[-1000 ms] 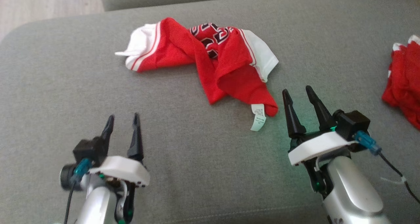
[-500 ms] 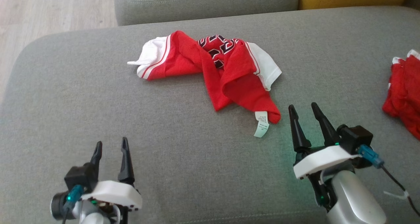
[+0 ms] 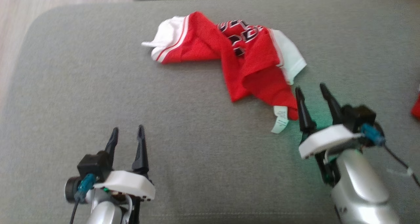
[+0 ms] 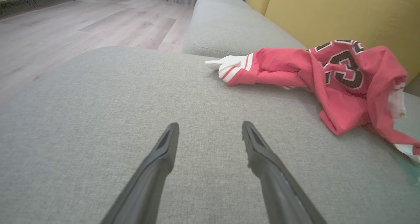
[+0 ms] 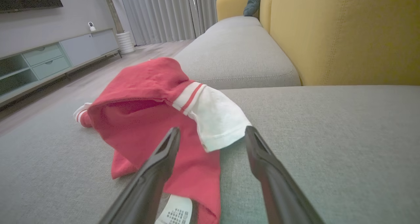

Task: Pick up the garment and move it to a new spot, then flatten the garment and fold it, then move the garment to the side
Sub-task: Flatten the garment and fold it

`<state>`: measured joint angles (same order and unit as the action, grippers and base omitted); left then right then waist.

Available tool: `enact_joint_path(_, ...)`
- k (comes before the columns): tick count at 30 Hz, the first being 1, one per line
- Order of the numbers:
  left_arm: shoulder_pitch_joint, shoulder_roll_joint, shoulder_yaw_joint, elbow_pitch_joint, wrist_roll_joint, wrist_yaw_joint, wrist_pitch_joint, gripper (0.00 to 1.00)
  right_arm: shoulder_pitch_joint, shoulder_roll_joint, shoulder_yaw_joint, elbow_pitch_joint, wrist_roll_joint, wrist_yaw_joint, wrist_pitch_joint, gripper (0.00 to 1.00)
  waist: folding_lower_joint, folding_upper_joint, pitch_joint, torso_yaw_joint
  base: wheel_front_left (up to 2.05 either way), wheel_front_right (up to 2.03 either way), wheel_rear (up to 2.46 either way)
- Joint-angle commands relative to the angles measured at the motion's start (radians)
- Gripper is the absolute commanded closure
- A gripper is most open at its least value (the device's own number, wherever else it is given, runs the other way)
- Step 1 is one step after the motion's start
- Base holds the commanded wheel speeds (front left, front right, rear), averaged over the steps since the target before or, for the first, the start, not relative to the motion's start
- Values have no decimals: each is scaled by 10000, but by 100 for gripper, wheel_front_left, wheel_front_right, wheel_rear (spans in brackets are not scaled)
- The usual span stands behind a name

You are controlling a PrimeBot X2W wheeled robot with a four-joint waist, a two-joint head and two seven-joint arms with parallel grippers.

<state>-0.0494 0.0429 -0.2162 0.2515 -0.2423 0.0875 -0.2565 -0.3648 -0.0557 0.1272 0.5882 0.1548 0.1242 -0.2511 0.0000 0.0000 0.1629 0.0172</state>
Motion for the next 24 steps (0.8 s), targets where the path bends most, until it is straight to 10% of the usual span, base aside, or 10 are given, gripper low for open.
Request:
enact_joint_path(1,-427,74,228,-380,-77,11,-53,0,-448,55,103,-64,-199,65,-107,0,0,0,320,347,0,0,0)
enact_joint_path(19,-886,74,-116,-556,-260,16,-53,0,-1679,55,-1178,1312,-1647,65,-107,0,0,0,1074,920,0,0,0)
enact_joint_path(24,-1011,74,-162,-548,-288,14,-53,0,-1824,55,-1329,1477,-1803,65,-107,25,0,0,1179,842,0,0,0)
